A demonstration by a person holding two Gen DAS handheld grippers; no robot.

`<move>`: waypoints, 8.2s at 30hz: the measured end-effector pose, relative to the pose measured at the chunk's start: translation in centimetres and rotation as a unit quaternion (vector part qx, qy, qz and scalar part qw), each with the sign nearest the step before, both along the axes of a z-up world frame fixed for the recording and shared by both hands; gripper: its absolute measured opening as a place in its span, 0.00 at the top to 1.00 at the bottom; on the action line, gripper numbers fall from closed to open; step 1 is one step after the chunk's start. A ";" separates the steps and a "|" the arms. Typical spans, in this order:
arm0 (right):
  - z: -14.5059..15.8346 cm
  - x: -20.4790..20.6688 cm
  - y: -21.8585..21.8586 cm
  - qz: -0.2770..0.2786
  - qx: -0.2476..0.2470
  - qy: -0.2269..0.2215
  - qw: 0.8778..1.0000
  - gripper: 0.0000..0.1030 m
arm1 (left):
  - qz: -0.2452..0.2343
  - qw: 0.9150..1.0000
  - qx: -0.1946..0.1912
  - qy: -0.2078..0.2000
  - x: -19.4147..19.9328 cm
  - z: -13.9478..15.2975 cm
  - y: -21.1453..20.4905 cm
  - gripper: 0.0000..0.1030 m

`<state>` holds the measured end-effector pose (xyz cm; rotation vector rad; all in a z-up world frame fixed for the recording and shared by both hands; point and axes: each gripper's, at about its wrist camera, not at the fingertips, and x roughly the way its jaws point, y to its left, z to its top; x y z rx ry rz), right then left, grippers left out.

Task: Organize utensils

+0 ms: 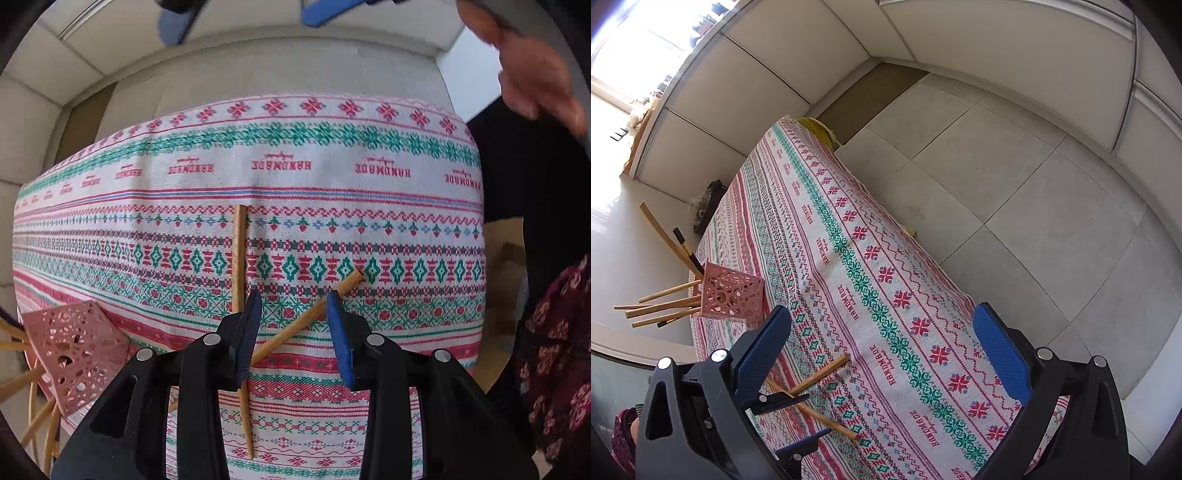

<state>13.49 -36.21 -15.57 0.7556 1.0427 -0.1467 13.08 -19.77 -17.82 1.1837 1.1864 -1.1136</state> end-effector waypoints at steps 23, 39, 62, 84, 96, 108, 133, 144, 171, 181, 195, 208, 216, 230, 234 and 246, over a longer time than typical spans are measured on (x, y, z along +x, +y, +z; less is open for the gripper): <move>-1.8 1.2 3.9 0.057 -0.006 0.048 0.997 0.13 | 0.417 0.889 -0.185 0.044 3.9 -0.4 12.9 0.94; -3.9 2.6 10.7 0.046 0.003 0.158 0.986 0.57 | 0.484 0.738 -0.471 -0.009 -0.9 10.6 25.6 0.94; -5.4 4.0 33.7 0.641 -0.261 0.018 0.721 0.79 | 0.554 0.625 -0.544 -0.081 -2.6 14.4 34.9 0.94; -7.3 3.2 28.3 0.474 -0.185 0.163 0.845 0.43 | 0.550 0.664 -0.501 -0.075 -1.9 12.8 30.9 0.93; -6.5 -1.4 20.0 0.375 -0.150 0.063 0.913 0.94 | 0.536 0.665 -0.515 -0.077 -2.7 13.3 31.2 0.92; 8.8 -8.0 16.1 0.234 -0.177 -0.237 0.926 0.94 | 0.496 0.663 -0.544 -0.134 -4.4 16.7 26.3 0.92; 17.6 -4.2 11.9 0.182 -0.082 -0.319 0.926 0.94 | 0.521 0.829 -0.195 -0.063 2.3 5.1 23.7 0.42; 11.9 -4.0 9.4 0.163 -0.058 -0.256 0.951 0.94 | 0.267 0.963 -0.004 -0.031 2.9 -4.2 17.5 0.49; 22.3 -6.4 9.9 0.145 -0.097 -0.350 0.920 0.94 | 0.497 0.697 -0.487 -0.173 -0.5 14.6 23.7 0.95; 28.9 -0.8 10.7 0.141 -0.123 -0.396 0.899 0.94 | 0.475 0.680 -0.503 -0.243 2.5 22.5 22.0 0.95; 23.7 8.5 15.6 0.184 -0.142 -0.393 0.890 0.94 | 0.475 0.684 -0.469 -0.293 9.9 19.7 19.5 0.94; 18.1 11.9 18.7 0.229 -0.145 -0.372 0.888 0.94 | 0.506 0.639 -0.494 -0.303 9.3 19.3 22.4 0.73; 15.9 12.5 19.7 0.237 -0.124 -0.349 0.898 0.80 | 0.514 0.612 -0.509 -0.321 7.6 21.0 24.1 0.59; 19.8 0.9 14.4 0.094 -0.158 -0.358 0.915 0.21 | 0.519 0.596 -0.455 -0.411 0.2 24.3 21.4 0.07; 19.3 -2.8 14.3 0.072 -0.191 -0.324 0.924 0.15 | 0.543 0.602 -0.414 -0.414 -1.9 23.3 20.6 0.07; 15.7 -7.8 15.9 0.140 -0.171 -0.284 0.933 0.10 | 0.665 0.580 -0.382 -0.275 -4.4 19.1 28.9 0.07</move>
